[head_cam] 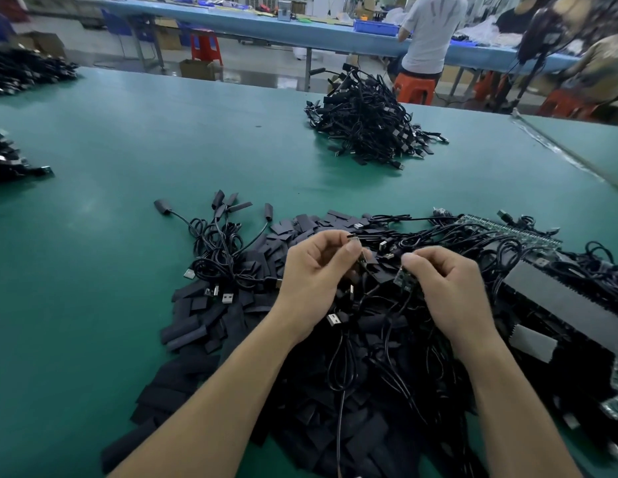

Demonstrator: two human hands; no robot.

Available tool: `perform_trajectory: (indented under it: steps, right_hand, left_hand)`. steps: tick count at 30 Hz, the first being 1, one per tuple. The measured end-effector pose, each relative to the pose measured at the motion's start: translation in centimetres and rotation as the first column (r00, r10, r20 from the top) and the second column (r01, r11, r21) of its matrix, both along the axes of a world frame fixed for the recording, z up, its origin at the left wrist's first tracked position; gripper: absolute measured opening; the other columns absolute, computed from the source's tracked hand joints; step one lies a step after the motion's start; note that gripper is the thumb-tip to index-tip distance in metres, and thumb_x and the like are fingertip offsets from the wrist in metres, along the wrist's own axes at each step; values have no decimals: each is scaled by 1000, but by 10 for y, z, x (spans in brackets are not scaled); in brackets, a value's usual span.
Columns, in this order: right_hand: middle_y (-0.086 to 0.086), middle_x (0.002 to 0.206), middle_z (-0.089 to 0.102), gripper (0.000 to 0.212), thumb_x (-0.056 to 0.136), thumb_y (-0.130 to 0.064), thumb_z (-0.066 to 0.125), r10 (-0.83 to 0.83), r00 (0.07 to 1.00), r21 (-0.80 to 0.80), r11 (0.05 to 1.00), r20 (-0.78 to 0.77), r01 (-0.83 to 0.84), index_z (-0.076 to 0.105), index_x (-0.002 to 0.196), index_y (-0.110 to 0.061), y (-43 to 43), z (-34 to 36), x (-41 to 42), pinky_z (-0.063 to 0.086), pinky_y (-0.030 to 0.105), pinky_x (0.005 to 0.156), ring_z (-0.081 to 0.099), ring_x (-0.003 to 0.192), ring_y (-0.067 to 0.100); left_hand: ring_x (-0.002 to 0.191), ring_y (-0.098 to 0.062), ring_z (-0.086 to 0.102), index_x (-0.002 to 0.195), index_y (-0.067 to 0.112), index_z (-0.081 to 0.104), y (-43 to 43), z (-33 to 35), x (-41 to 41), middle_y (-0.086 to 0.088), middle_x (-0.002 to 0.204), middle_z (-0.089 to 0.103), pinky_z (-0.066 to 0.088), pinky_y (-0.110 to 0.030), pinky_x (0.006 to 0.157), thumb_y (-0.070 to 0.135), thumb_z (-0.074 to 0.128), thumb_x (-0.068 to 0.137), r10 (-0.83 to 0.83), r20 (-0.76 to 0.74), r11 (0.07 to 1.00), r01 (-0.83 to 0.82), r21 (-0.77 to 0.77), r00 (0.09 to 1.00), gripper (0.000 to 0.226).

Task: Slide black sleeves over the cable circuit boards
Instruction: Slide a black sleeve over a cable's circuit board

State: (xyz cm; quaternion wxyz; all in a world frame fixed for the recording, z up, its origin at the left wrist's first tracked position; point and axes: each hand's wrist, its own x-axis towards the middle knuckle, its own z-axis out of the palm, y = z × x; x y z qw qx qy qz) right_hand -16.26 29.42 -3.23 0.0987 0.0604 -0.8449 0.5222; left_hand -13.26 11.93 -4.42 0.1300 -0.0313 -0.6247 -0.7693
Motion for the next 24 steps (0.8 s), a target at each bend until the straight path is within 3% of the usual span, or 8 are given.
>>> perform_trajectory:
  steps: [3,7,10,18,21,24]
  right_hand:
    - [-12,52,57,31,78,-45,58,-196,978,230,951,-64,206,61,62,-19,9,9,2,37,28,49,50,49,7]
    - [-7,49,56,35,75,-49,57,-251,965,334,906,-69,260,61,57,-20,9,16,8,41,31,54,57,58,17]
    - [-5,54,61,31,79,-45,63,-259,964,353,897,-62,264,63,59,-22,6,21,9,47,33,59,59,63,19]
    - [-4,56,61,31,77,-50,58,-350,930,401,840,-113,365,64,62,-24,3,35,11,45,33,62,56,61,21]
    - [-4,55,59,32,78,-47,55,-388,912,365,836,-134,410,63,63,-20,1,40,10,40,32,61,51,57,13]
    - [0,60,59,34,83,-45,53,-394,912,413,816,-114,404,64,70,-16,1,44,7,46,39,71,55,65,26]
  left_hand:
    - [75,-13,68,92,13,62,10,17,8,-3,85,75,57,-26,71,9,54,101,120,-167,992,-126,-26,979,12]
    - [71,-22,73,97,13,51,12,45,18,-3,84,72,60,-32,67,10,44,105,277,-270,949,-219,226,922,11]
    - [57,-20,69,97,15,47,5,55,21,0,79,68,59,-33,59,12,42,106,371,-302,918,-298,261,878,11]
    - [46,-12,53,97,15,44,-17,44,20,2,70,62,51,-29,52,10,39,108,651,-124,712,-544,444,749,13]
    - [47,-13,52,96,16,43,-23,49,18,0,70,61,51,-28,51,10,38,108,717,-113,638,-582,505,688,14]
    - [48,-14,52,97,17,42,-23,51,18,-2,73,60,50,-28,51,11,38,107,735,-175,641,-589,492,655,12]
